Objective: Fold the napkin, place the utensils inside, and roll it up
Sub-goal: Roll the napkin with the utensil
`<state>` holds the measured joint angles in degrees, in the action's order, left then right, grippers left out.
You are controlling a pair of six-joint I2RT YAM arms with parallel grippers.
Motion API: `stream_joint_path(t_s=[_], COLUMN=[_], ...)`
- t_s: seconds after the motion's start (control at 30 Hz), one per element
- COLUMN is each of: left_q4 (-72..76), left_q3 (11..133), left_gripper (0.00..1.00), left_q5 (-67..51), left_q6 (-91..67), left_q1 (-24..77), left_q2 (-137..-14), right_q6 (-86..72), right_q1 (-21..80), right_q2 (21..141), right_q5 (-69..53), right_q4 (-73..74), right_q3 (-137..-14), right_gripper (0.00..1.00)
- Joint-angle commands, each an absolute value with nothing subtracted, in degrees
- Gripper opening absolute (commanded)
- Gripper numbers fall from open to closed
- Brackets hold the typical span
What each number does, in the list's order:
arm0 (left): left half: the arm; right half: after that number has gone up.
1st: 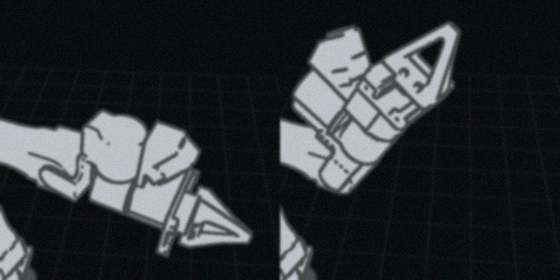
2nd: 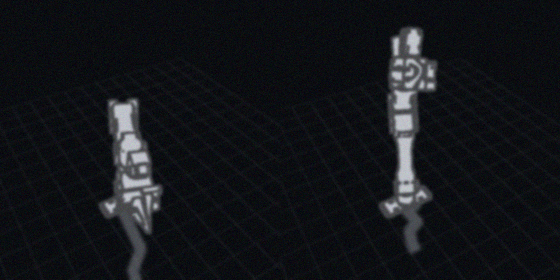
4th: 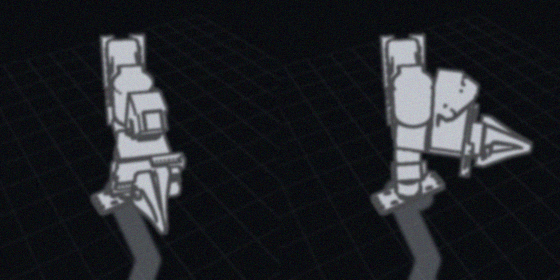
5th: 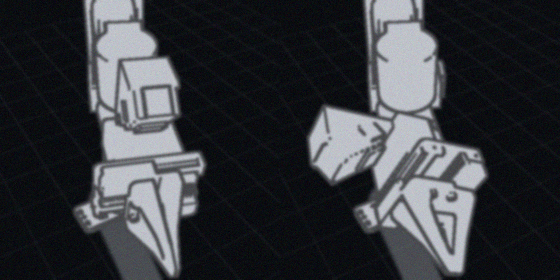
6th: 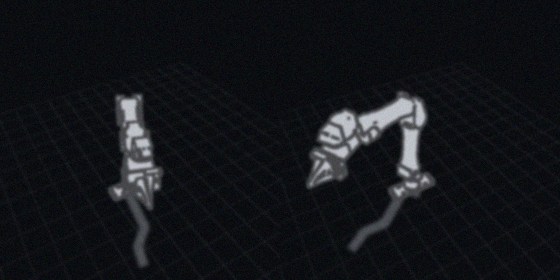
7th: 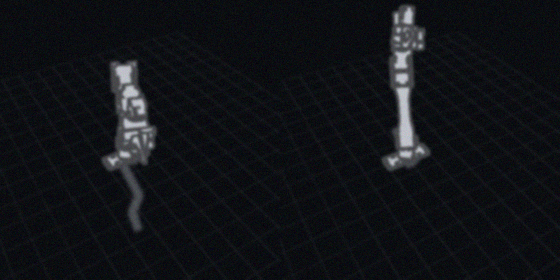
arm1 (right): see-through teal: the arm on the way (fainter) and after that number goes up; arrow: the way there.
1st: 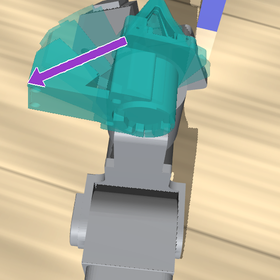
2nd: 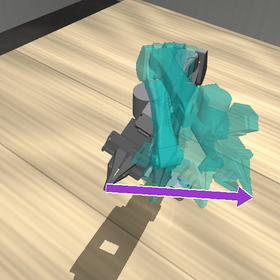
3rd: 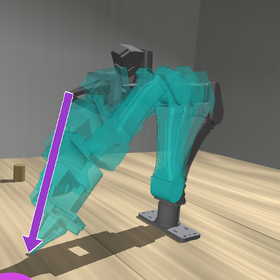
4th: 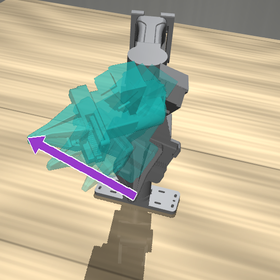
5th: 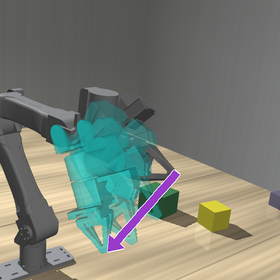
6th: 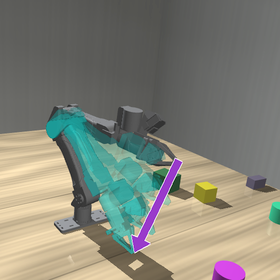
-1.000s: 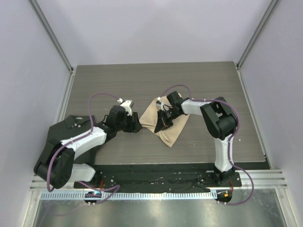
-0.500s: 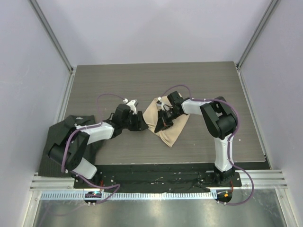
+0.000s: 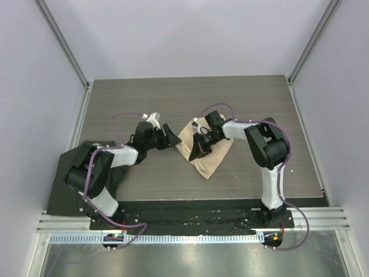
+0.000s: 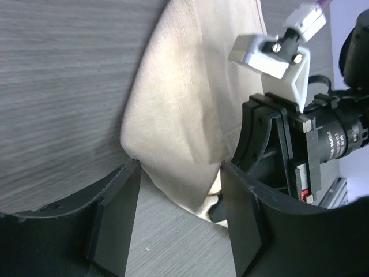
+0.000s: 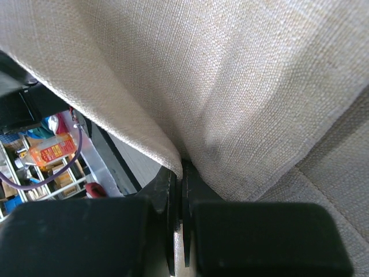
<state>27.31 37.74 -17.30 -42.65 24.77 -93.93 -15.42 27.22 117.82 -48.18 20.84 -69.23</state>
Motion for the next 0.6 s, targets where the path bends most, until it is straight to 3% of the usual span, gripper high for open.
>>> stream_joint_path(t_s=[0.0, 0.17, 0.27, 0.57], left_q4=[38.1, 35.4, 35.6, 34.5], left_q3=[35.5, 35.1, 33.8, 33.7], left_gripper=[0.66, 0.82, 0.86, 0.84], left_q5=[-19.0, -21.7, -22.6, -24.7], left_q6=[-43.4, -38.9, -36.9, -33.0], left_q1=[22.7, 22.5, 22.4, 22.4], left_q2=[-90.7, -90.4, -89.7, -90.5], right_q6=[-15.0, -16.1, -16.5, -17.1], right_q1=[26.6, 25.8, 25.3, 24.3], right_q2=[119.8, 120.8, 121.5, 122.6], right_q5=[-46.0, -47.8, -48.8, -50.3], right_q4=[21.7, 21.6, 21.6, 21.7], right_q3=[-70.0, -70.6, -70.8, -71.1], right_gripper=[0.01, 0.01, 0.01, 0.01])
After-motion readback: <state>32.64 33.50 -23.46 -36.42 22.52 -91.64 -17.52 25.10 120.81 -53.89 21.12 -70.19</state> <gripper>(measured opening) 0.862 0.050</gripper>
